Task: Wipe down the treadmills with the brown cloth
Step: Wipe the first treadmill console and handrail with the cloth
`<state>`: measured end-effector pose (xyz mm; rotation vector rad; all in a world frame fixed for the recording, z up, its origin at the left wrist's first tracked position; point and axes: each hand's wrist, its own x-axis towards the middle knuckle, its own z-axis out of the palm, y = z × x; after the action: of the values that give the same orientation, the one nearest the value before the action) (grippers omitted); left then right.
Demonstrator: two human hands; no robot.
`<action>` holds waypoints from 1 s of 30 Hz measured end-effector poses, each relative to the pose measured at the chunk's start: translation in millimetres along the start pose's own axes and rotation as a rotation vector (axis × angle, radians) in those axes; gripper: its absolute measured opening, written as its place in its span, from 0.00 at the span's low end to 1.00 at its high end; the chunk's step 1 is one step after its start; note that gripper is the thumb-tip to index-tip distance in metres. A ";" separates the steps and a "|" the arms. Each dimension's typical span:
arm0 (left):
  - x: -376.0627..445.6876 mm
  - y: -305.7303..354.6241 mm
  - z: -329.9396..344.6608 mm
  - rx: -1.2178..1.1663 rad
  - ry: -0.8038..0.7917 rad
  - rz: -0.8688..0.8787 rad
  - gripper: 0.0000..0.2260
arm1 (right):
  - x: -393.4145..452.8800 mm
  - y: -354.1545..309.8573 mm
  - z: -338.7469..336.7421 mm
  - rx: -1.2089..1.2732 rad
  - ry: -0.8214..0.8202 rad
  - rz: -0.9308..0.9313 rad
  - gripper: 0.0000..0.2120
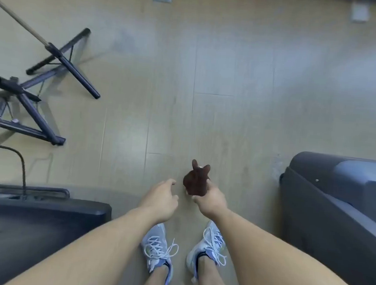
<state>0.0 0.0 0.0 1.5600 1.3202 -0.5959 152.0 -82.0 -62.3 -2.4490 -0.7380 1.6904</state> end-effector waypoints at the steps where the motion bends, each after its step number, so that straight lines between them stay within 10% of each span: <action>1: 8.7 -4.9 6.5 -0.007 0.007 -0.010 0.23 | 14.1 4.7 8.0 0.058 0.050 0.028 0.31; 10: 20.9 -46.0 41.8 -0.051 -0.015 -0.098 0.23 | 63.6 9.3 24.9 -0.037 0.291 0.327 0.05; 23: -162.0 42.5 -26.3 -0.287 0.146 0.027 0.20 | -218.0 10.1 -24.2 0.010 0.526 -0.126 0.06; 27: -239.4 134.4 -85.3 -0.303 -0.007 0.039 0.19 | -326.7 -19.9 -80.5 0.091 0.656 -0.239 0.09; 30: -299.2 182.0 -117.2 -0.261 -0.199 -0.001 0.38 | -402.9 -41.2 -124.2 0.062 0.797 -0.393 0.06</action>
<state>57.6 -22.2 364.1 1.2546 1.1965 -0.5404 137.8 -191.8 346.6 -2.4054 -0.9164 0.5151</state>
